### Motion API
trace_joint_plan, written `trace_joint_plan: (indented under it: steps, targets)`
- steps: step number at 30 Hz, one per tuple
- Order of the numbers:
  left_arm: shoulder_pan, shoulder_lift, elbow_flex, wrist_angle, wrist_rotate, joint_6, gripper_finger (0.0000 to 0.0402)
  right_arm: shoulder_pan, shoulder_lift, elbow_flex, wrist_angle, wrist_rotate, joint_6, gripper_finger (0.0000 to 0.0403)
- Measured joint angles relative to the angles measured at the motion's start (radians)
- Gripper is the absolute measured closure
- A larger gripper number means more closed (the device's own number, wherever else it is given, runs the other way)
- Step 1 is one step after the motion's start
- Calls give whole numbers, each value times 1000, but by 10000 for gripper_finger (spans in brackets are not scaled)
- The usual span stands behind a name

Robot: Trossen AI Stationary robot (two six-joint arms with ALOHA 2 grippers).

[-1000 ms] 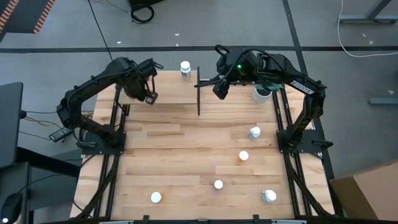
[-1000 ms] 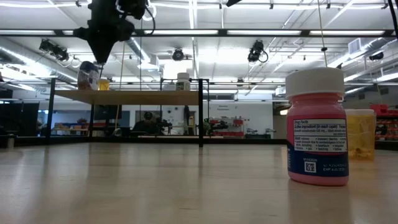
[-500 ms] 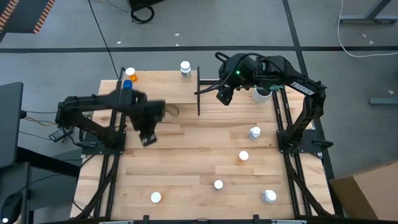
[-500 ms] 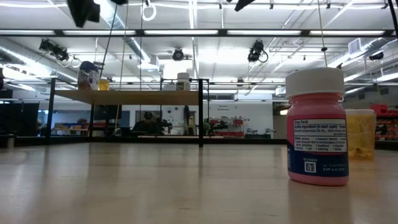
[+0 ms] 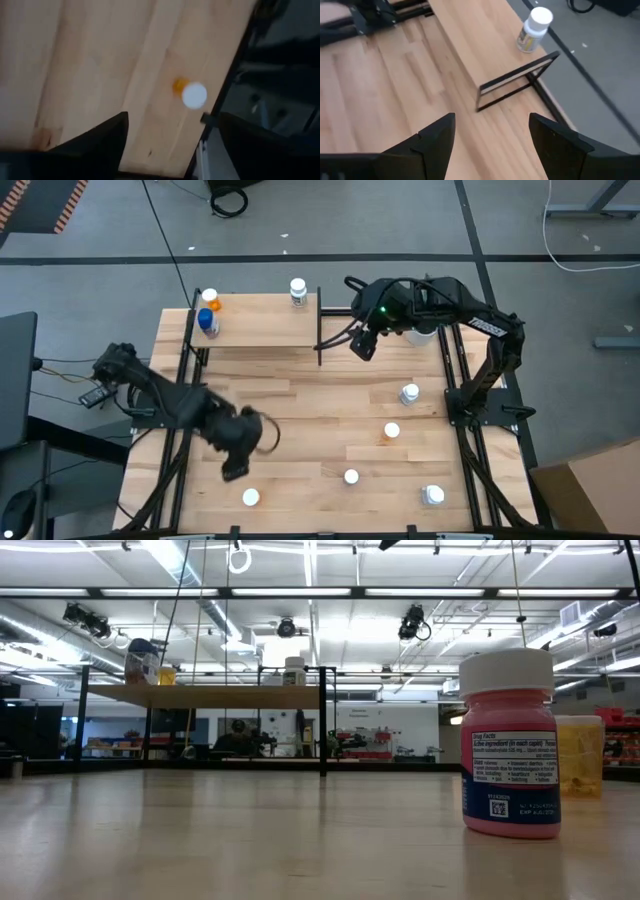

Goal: Pick and place medicine bottles onto shelf by color
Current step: Put the left orange pill bottle on the shelf

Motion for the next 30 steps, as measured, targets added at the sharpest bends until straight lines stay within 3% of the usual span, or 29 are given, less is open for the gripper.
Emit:
trace_joint_plan:
  steps: [9, 14, 20, 24, 30]
  targets:
    - [-116, 82, -1, 16, 16, -77, 89, 135, -2, -40, 1, -6, 267, 141]
    - [-135, 85, -1, 59, 14, -105, 98, 261, -2, -166, -15, -49, 374, 141]
    - [-196, 84, -1, 82, -9, -104, 106, 439, 0, -293, -27, -110, 628, 141]
    - [-230, 83, -1, 82, -40, -105, 106, 554, 0, -308, -25, -60, 795, 141]
    - [-259, 84, -1, 71, -75, -148, 106, 679, 0, -309, -25, 102, 960, 141]
